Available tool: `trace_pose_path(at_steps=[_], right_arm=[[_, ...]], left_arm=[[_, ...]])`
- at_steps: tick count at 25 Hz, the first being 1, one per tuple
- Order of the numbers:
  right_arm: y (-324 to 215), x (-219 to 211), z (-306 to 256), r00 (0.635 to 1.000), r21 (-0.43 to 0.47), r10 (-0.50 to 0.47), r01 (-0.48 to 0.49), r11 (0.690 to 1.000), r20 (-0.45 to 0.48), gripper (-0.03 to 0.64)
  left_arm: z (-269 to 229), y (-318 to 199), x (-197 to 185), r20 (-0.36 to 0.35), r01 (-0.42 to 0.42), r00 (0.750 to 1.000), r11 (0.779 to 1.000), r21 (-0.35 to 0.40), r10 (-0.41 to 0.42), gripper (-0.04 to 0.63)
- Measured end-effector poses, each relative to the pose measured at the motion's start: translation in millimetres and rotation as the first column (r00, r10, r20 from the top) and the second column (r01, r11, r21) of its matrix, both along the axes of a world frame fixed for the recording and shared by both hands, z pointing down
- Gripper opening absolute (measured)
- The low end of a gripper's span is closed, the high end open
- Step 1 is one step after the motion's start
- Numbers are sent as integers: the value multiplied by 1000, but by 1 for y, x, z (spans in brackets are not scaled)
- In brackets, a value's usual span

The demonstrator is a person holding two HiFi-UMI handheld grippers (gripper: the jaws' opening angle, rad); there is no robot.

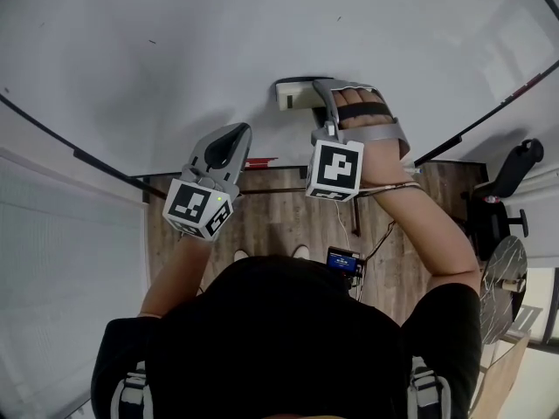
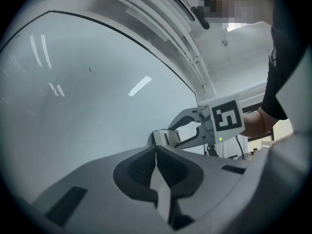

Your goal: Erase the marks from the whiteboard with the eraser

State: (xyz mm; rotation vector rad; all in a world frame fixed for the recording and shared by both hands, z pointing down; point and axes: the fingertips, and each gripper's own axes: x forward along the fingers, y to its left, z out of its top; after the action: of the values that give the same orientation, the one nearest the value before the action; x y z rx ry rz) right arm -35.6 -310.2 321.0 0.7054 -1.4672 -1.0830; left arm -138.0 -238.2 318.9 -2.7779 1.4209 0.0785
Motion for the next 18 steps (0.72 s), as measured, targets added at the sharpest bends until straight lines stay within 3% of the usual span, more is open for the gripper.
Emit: trace_pose_path(at_steps=[5,7,10,14,18], right_arm=[[4,1,2,1000,-57,-11,12,998,22,222],[7,3,-12,999,-37,-24,25,999,44,222],[13,3,-78,989,103,-58,44,994,133,222],[15,11,-185,964,316,-95,12,949,247,222],[-2,15,-211,956,329,-69,-31,944,287,222]], left_arm=[[5,-9,-2,-1,3,1000,1000,-11,-3,9],[6,-7,-1,-2,2,1000,1000,-11,-2,9],[4,-5,-2,-2,1,1000,1000,-11,-1,9],[5,-5,-3,-4,6,1000,1000,-15,-6,9],[6,-1,-1,-5,6,1000,1000,-16,-6,9]])
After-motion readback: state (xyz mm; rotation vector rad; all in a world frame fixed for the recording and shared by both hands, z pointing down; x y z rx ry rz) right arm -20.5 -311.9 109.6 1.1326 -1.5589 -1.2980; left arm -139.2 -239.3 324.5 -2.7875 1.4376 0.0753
